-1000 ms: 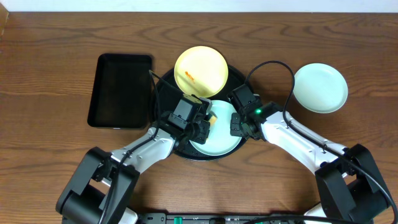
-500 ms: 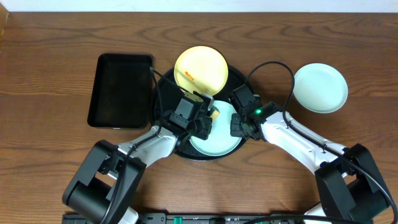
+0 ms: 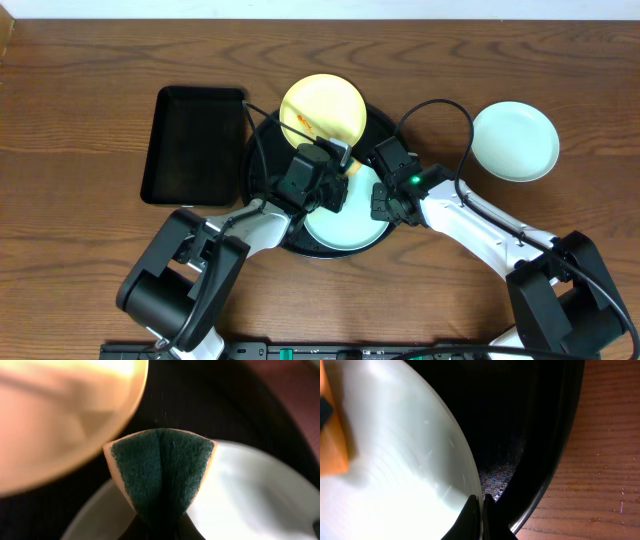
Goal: Clean dirty plates on tray and stack at the side
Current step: 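Bring the sponge in the left gripper to the held plate and scrub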
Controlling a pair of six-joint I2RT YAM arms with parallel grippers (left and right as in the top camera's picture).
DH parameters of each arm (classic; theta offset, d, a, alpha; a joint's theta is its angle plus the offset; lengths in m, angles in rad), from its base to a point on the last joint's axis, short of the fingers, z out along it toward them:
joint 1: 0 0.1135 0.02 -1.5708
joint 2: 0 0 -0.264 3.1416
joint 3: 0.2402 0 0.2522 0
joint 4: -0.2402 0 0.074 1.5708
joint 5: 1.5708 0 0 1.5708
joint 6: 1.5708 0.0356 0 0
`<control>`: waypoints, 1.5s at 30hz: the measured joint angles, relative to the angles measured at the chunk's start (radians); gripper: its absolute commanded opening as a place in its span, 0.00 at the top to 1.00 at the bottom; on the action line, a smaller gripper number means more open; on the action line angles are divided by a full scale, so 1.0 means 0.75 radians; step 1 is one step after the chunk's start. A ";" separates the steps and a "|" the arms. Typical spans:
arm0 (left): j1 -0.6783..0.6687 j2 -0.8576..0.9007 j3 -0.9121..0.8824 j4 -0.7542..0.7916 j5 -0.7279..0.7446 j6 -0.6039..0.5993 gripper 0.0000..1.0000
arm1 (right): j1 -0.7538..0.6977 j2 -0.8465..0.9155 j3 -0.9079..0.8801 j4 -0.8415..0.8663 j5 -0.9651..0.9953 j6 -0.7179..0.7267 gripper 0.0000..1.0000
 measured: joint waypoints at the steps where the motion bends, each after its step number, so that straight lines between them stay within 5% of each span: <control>1: 0.000 0.003 -0.002 0.043 -0.006 0.005 0.92 | 0.000 0.000 0.000 -0.001 0.001 0.000 0.99; 10: 0.031 -0.287 -0.004 0.144 -0.098 0.021 0.92 | 0.000 0.000 0.000 0.001 0.000 0.000 0.99; 23: 0.305 -0.851 0.017 -0.550 -0.048 -0.065 0.92 | 0.000 0.000 0.004 0.010 0.008 -0.021 0.99; 30: 0.220 -0.738 0.017 -0.980 0.125 -0.217 0.92 | 0.000 0.000 0.005 0.016 0.009 -0.026 0.99; 45: 0.180 -0.234 0.017 -0.896 0.533 -0.453 0.93 | 0.000 0.000 0.007 0.021 0.010 -0.030 0.99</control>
